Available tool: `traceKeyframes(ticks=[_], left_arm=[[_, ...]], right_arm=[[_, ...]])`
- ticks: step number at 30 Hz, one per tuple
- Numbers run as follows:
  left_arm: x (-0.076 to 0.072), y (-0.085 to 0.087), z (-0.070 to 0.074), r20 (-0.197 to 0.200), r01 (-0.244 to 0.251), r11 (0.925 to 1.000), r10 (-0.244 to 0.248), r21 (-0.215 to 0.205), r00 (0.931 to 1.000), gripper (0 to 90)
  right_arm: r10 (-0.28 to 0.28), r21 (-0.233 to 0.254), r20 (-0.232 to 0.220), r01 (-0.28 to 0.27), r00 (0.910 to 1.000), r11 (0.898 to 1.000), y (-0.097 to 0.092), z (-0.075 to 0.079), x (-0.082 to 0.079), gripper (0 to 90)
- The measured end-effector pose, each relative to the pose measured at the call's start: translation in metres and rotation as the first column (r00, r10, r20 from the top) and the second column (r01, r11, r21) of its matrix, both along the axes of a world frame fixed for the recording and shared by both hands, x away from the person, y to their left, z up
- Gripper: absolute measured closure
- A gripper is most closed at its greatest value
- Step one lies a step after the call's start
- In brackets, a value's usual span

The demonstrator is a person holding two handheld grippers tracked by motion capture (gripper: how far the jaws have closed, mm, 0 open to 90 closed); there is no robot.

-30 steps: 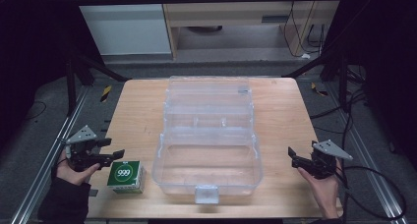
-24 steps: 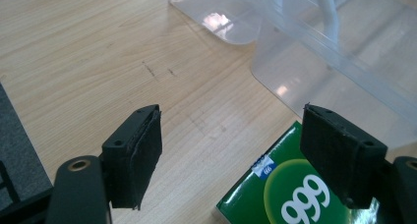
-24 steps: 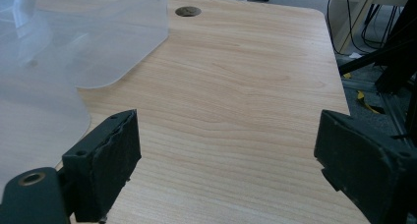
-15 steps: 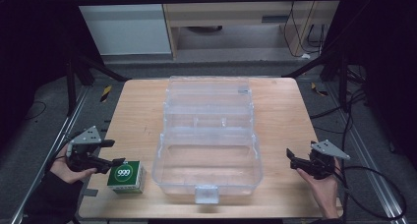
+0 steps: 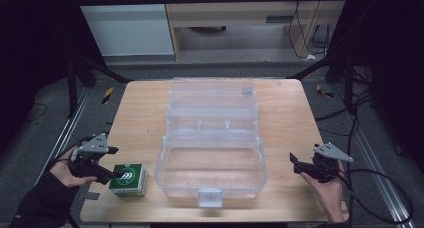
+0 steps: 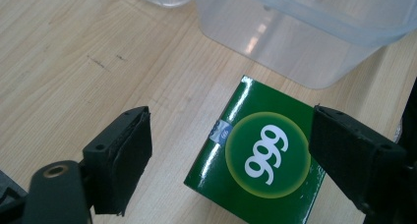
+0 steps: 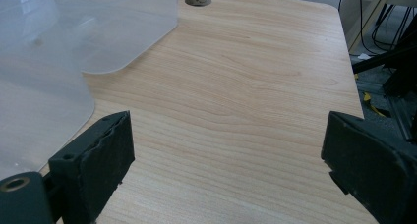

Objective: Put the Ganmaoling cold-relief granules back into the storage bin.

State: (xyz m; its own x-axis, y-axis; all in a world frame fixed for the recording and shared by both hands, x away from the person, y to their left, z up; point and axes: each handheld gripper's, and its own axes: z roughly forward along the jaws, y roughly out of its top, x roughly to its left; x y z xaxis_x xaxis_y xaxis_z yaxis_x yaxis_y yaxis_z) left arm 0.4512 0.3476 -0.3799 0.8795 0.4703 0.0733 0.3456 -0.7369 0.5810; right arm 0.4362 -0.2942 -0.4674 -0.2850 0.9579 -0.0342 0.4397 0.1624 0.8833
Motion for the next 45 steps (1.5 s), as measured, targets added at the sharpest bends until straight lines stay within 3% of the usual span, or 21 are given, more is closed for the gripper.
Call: traceKeyframes(ticks=[4,11,18,21,38,45], left_arm=[[-0.003,-0.001,-0.001,-0.010,0.041,0.9978,-0.041,0.052,0.9991,13.4],[-0.005,-0.005,-0.002,-0.023,0.074,0.9923,-0.072,0.099,0.9971,11.1],[-0.007,-0.011,-0.005,-0.047,0.117,0.9830,-0.111,0.142,0.9927,8.9],[-0.006,-0.016,-0.009,-0.060,0.142,0.9727,-0.133,0.184,0.9893,6.1],[0.000,-0.027,-0.024,-0.078,0.184,0.9608,-0.171,0.208,0.9822,6.9],[0.003,-0.035,-0.031,-0.096,0.212,0.9535,-0.196,0.214,0.9759,5.3]], right_arm=[[0.004,-0.002,-0.004,-0.004,1.0000,1.000,0.001,0.000,0.000,5.7],[0.013,-0.013,-0.004,-0.013,0.9999,1.000,0.001,-0.001,0.000,5.3],[0.014,-0.018,-0.009,-0.014,0.9999,1.000,0.001,-0.002,0.000,5.1],[0.018,-0.024,-0.013,-0.018,0.9998,1.000,0.001,-0.002,0.001,4.9],[0.024,-0.039,-0.025,-0.025,0.9994,0.999,0.002,-0.004,0.001,4.7],[0.031,-0.043,-0.037,-0.033,0.9988,0.999,0.002,-0.005,0.002,4.4]])
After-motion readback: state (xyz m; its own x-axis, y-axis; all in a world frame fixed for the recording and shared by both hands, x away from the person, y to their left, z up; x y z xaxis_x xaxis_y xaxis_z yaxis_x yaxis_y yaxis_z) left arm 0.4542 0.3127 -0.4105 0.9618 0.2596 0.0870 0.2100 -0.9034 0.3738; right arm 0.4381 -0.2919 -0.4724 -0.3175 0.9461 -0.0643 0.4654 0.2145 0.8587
